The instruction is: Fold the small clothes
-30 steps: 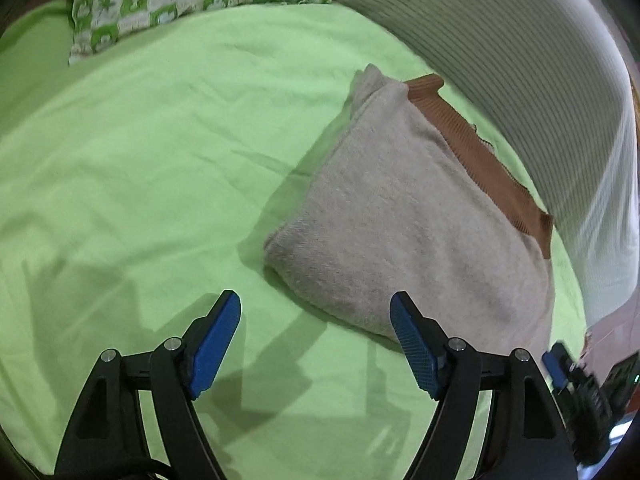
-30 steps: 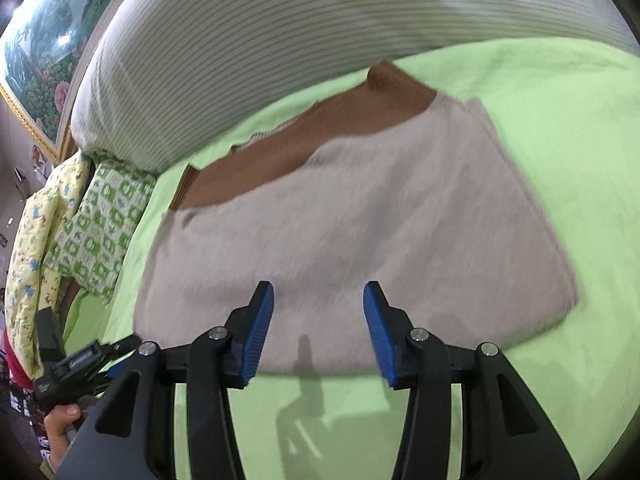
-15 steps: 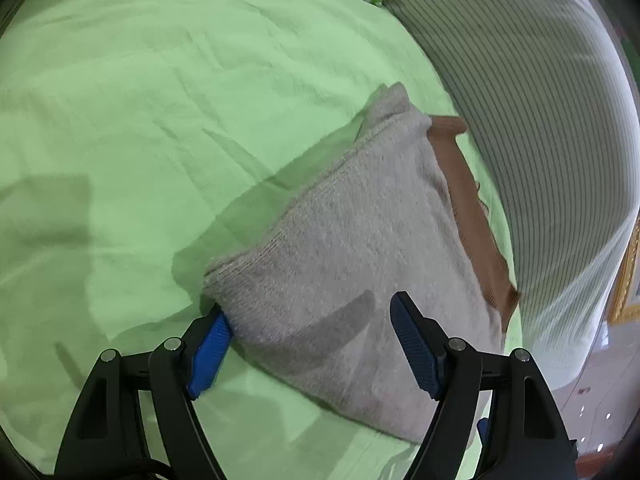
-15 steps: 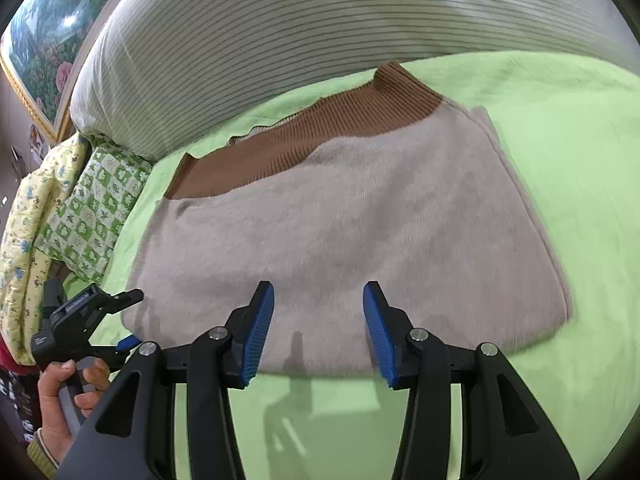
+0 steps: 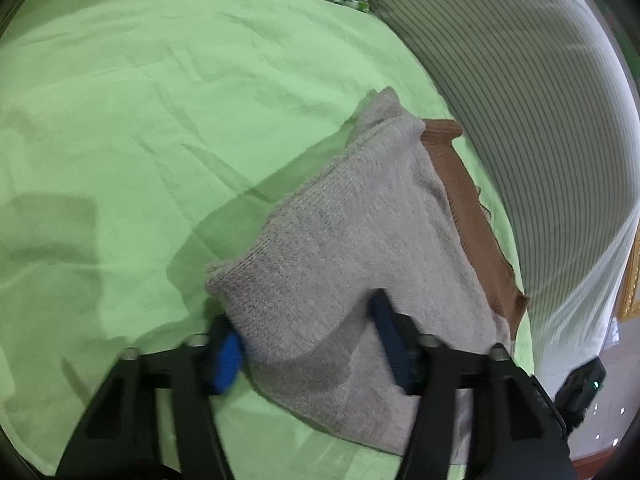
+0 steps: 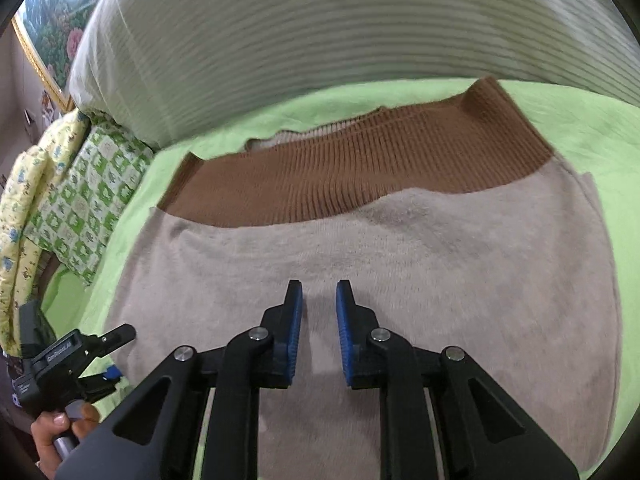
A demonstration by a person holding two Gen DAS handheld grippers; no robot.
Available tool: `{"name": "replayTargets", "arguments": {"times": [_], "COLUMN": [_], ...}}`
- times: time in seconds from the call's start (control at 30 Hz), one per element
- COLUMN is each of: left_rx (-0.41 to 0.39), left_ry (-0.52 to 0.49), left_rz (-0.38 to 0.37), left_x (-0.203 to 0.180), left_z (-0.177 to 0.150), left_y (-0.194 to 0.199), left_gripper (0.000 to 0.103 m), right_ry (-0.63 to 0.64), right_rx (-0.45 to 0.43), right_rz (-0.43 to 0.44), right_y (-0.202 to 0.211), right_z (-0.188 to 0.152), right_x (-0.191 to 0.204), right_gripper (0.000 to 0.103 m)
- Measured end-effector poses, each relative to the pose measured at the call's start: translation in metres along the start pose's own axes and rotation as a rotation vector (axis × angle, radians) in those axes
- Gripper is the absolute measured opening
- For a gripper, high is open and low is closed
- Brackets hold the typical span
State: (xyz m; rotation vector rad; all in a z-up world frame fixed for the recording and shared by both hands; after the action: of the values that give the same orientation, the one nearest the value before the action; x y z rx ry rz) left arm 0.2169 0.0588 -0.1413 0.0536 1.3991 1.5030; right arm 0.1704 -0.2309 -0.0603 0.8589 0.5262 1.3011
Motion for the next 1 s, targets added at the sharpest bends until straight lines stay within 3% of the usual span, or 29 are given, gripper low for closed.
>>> {"name": "replayTargets", "arguments": {"times": [0.1,0.2,0.43,0.6,0.8,1.0], "left_rx": [-0.001,-0.023,-0.072,-0.049,0.032,0.167], "left_ry": [-0.031,-0.087,-0.253,-0.405,-0.595,-0.751], "left_rz": [-0.018,-0.03,-0.164,-0.298,-0.412,-0.475], "left_x": [-0.004,-0.017,-0.082,-0.152,-0.223,-0.265], "left_z": [0.001,0.0,-0.006,-0.024,-0.074,-0.146], "left_y": [0.0,0.007,0.037,0.048,0.039,0.004], "left_gripper": [0.027,0.017,0.014,0.013,0.013,0.014], "right_ry": [0.011,0.016,-0.007,-0.057,-0.219,-0.378], "right_rx": [0.048,0.062,0.073,0.063,0.034,-0.105], "right_rz": [-0.017,-0.018,0.002,0.039,0.193,0.158], "right_y": [-0.016,-0.023,-0.027,-0.024,-0.007,0.053], "right_z": [-0.004,-0.008,-0.008,-0.008,-0.004,-0.004], "right_x": [-0.004,-0.009,-0.014,-0.02,-0.05,-0.118], "right_gripper": [0.012,0.008,0.007,0.007,0.008,0.008]}}
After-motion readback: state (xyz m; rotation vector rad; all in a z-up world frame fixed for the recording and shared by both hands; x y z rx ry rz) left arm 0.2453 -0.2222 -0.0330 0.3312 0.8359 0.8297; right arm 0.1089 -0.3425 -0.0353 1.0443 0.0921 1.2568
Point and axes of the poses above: each gripper's, at about its wrist camera, not at the fingertips, and y roughly against the way its jaws point, x to its left, z to its top, the point moved 3 cm from there along -y, roughly the way its jaws point, and after that the axes turned 3 degrees about -x, right-handed, at the moved point
